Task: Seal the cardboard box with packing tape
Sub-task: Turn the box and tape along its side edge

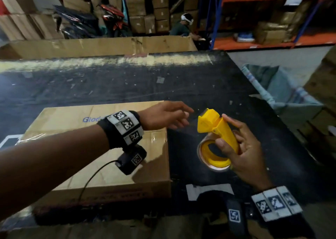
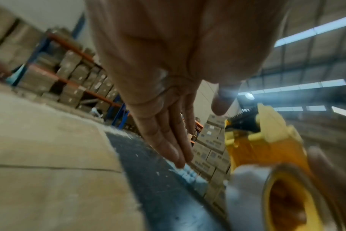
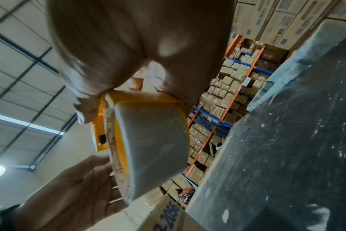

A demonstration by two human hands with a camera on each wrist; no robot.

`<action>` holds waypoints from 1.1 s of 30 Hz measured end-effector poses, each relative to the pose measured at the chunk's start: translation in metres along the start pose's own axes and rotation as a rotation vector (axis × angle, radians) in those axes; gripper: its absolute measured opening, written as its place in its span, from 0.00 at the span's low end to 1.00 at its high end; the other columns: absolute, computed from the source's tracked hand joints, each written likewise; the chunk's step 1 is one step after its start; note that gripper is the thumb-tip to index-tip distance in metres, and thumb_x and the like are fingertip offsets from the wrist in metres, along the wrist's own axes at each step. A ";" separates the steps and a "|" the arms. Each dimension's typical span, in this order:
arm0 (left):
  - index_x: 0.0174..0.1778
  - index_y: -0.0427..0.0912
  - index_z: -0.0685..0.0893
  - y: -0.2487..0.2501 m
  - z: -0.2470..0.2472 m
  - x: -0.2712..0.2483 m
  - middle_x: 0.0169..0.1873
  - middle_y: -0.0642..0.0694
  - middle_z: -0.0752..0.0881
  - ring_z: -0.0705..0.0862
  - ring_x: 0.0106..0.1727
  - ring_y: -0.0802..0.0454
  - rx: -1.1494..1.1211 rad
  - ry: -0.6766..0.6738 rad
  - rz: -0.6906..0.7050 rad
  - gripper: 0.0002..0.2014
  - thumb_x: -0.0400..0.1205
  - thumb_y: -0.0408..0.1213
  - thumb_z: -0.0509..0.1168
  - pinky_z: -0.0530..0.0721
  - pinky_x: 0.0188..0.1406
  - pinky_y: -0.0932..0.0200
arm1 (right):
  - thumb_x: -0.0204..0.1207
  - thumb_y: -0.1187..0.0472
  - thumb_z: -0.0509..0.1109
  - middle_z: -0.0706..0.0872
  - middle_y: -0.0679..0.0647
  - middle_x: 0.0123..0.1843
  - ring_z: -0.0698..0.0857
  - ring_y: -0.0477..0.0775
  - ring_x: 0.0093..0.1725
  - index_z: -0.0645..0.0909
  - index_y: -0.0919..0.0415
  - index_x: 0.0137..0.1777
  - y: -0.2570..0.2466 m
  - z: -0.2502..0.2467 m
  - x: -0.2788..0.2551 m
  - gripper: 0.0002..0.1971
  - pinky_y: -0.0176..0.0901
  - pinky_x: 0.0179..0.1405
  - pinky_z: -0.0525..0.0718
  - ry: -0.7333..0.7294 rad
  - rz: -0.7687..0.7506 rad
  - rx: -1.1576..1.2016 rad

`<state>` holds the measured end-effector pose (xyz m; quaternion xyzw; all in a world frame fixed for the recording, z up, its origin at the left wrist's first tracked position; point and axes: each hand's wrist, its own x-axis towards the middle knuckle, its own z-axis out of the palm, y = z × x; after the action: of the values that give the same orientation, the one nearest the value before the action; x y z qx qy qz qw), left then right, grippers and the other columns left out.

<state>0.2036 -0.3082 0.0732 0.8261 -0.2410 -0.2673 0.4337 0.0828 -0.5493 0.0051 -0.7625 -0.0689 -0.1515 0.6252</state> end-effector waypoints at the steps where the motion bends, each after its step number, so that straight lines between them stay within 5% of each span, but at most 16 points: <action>1: 0.76 0.44 0.78 0.007 0.002 0.002 0.60 0.36 0.92 0.92 0.61 0.39 -0.123 -0.023 -0.054 0.18 0.91 0.42 0.58 0.87 0.66 0.41 | 0.72 0.57 0.80 0.90 0.54 0.61 0.90 0.58 0.57 0.76 0.48 0.76 -0.003 0.004 -0.004 0.32 0.62 0.55 0.88 0.031 -0.015 0.005; 3: 0.75 0.42 0.78 0.019 0.008 0.003 0.59 0.34 0.92 0.93 0.57 0.37 -0.265 -0.083 -0.104 0.17 0.91 0.40 0.60 0.89 0.58 0.47 | 0.70 0.56 0.80 0.88 0.54 0.66 0.89 0.57 0.60 0.75 0.48 0.76 -0.011 0.010 -0.012 0.33 0.62 0.57 0.87 0.076 -0.042 -0.005; 9: 0.69 0.35 0.82 0.021 -0.006 0.003 0.44 0.41 0.91 0.89 0.39 0.53 -0.290 -0.018 0.027 0.16 0.85 0.24 0.67 0.88 0.46 0.57 | 0.69 0.46 0.80 0.82 0.43 0.73 0.84 0.49 0.67 0.73 0.40 0.76 -0.031 0.031 -0.027 0.35 0.58 0.58 0.87 0.145 -0.039 -0.164; 11: 0.66 0.36 0.83 0.022 -0.021 0.000 0.41 0.40 0.91 0.89 0.39 0.50 -0.207 -0.041 0.067 0.15 0.83 0.25 0.69 0.88 0.46 0.55 | 0.68 0.41 0.79 0.80 0.38 0.74 0.83 0.44 0.66 0.72 0.39 0.77 -0.042 0.045 -0.028 0.36 0.51 0.56 0.87 0.161 -0.032 -0.243; 14: 0.66 0.34 0.82 0.022 -0.052 0.000 0.38 0.39 0.92 0.90 0.40 0.46 -0.099 -0.093 0.109 0.17 0.80 0.26 0.72 0.89 0.50 0.48 | 0.67 0.36 0.77 0.79 0.28 0.67 0.81 0.31 0.58 0.70 0.35 0.77 -0.070 0.073 -0.028 0.37 0.23 0.48 0.79 0.169 -0.007 -0.414; 17: 0.69 0.32 0.81 0.015 -0.101 0.007 0.37 0.43 0.95 0.93 0.37 0.51 -0.020 -0.098 0.133 0.20 0.80 0.23 0.72 0.91 0.49 0.50 | 0.67 0.33 0.75 0.81 0.34 0.60 0.80 0.36 0.47 0.66 0.30 0.78 -0.103 0.097 -0.035 0.38 0.18 0.40 0.74 0.168 0.041 -0.567; 20: 0.65 0.30 0.82 0.005 -0.156 0.018 0.34 0.48 0.95 0.93 0.37 0.57 0.048 -0.028 0.148 0.17 0.80 0.21 0.70 0.92 0.47 0.57 | 0.66 0.33 0.73 0.79 0.29 0.59 0.79 0.28 0.48 0.63 0.27 0.78 -0.126 0.116 -0.043 0.39 0.16 0.43 0.74 0.179 0.113 -0.567; 23: 0.63 0.33 0.84 -0.006 -0.183 0.035 0.36 0.49 0.94 0.92 0.38 0.58 0.084 -0.013 0.114 0.14 0.82 0.23 0.70 0.91 0.47 0.62 | 0.67 0.34 0.73 0.74 0.27 0.60 0.75 0.34 0.50 0.59 0.25 0.79 -0.136 0.139 -0.035 0.41 0.21 0.42 0.72 0.166 0.199 -0.565; 27: 0.63 0.35 0.86 -0.033 -0.178 0.071 0.52 0.34 0.90 0.88 0.52 0.45 0.199 -0.038 0.085 0.13 0.83 0.26 0.70 0.87 0.57 0.50 | 0.70 0.37 0.73 0.81 0.41 0.66 0.77 0.46 0.56 0.60 0.32 0.81 -0.129 0.168 -0.013 0.40 0.41 0.52 0.74 0.167 0.268 -0.626; 31: 0.65 0.34 0.87 -0.060 -0.171 0.100 0.42 0.45 0.90 0.89 0.31 0.68 0.285 -0.055 0.035 0.14 0.83 0.27 0.70 0.84 0.34 0.73 | 0.71 0.37 0.72 0.84 0.47 0.65 0.83 0.54 0.60 0.63 0.35 0.80 -0.117 0.183 0.003 0.37 0.46 0.52 0.78 0.199 0.305 -0.682; 33: 0.65 0.34 0.87 -0.071 -0.168 0.110 0.39 0.47 0.90 0.88 0.28 0.69 0.296 -0.063 0.015 0.14 0.83 0.28 0.70 0.85 0.32 0.73 | 0.71 0.37 0.72 0.85 0.48 0.63 0.83 0.55 0.59 0.63 0.35 0.80 -0.113 0.187 0.009 0.37 0.45 0.50 0.76 0.197 0.337 -0.690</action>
<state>0.4063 -0.2424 0.0683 0.8704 -0.2974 -0.2514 0.3012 0.0851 -0.3440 0.0815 -0.9102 0.1723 -0.1333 0.3522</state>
